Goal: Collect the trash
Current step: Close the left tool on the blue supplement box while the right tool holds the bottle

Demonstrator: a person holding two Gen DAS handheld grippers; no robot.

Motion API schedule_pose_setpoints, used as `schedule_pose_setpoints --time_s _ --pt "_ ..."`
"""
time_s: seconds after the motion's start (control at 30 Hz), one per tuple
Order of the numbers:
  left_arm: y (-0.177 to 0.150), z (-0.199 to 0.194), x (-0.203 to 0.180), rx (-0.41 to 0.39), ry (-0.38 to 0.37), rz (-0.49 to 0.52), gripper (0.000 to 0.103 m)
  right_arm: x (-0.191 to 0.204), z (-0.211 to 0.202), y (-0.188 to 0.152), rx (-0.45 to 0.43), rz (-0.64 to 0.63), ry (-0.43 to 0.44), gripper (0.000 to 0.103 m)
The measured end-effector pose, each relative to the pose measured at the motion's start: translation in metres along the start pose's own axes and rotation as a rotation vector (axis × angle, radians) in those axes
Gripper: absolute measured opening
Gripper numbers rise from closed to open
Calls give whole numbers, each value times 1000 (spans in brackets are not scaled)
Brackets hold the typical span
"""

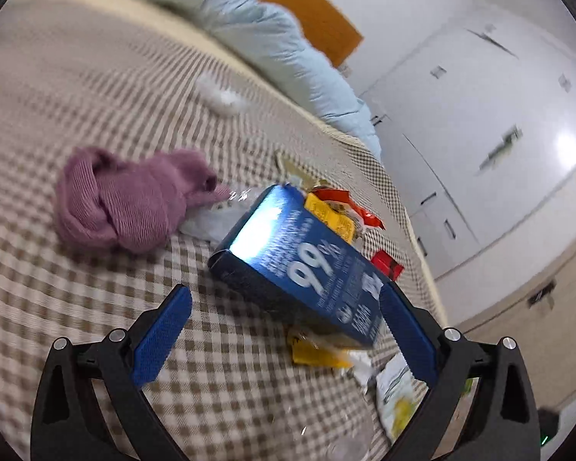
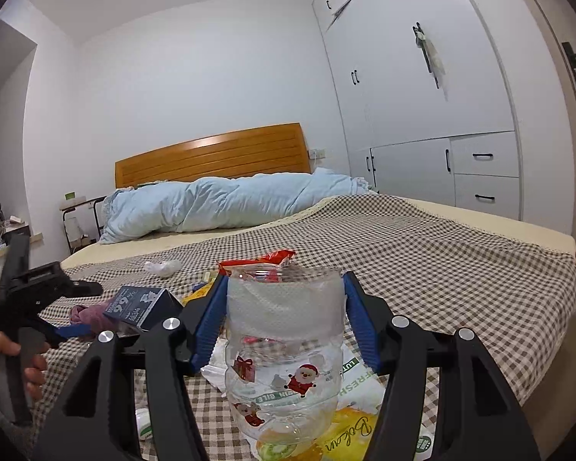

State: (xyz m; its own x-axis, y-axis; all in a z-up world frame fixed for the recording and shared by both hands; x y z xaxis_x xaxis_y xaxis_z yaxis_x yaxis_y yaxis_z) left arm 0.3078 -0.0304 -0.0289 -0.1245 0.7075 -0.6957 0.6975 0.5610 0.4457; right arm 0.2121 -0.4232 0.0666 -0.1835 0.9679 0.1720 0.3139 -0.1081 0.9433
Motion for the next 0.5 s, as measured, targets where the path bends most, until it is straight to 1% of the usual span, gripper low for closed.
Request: schedule_pose_setpoints --time_s 0.07,0.1,0.17,0.27,0.33,0.4,0.47,0.5 --pt "0 10 9 16 -22 -58 94 -3 -1 1 -8 2 -5 58" --pt "1 15 14 12 -39 -90 94 -5 -2 3 -14 6 -10 58" --pt "4 17 18 -6 -62 -119 94 -10 -5 4 -25 17 -25 58" --pt "7 24 23 -12 -59 -161 94 -24 -6 8 -34 43 -62 58" --pt "6 31 22 1 -25 -157 94 -35 -5 9 -34 66 -87 58" --pt "7 35 18 -9 -17 -154 94 -45 -4 11 -30 94 -110 58" --pt "9 37 18 -30 -35 -166 94 -58 -1 10 -16 141 -125 58" --pt "10 36 19 -43 -55 -173 90 -63 0 9 -6 164 -127 58"
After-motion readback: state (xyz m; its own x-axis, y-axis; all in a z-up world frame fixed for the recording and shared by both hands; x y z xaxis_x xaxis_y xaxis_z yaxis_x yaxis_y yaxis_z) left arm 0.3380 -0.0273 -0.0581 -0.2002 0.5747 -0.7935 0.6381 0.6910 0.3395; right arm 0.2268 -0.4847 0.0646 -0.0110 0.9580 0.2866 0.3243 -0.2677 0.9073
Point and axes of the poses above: each gripper's, at about its wrist camera, not at the fingertips, and z roughly the way its jaws point, x to its left, y to its top, the point moved 4 cm from there along z, roughly the way its jaws point, and after that the axes turned 4 degrees about x, right-handed, at the moved point
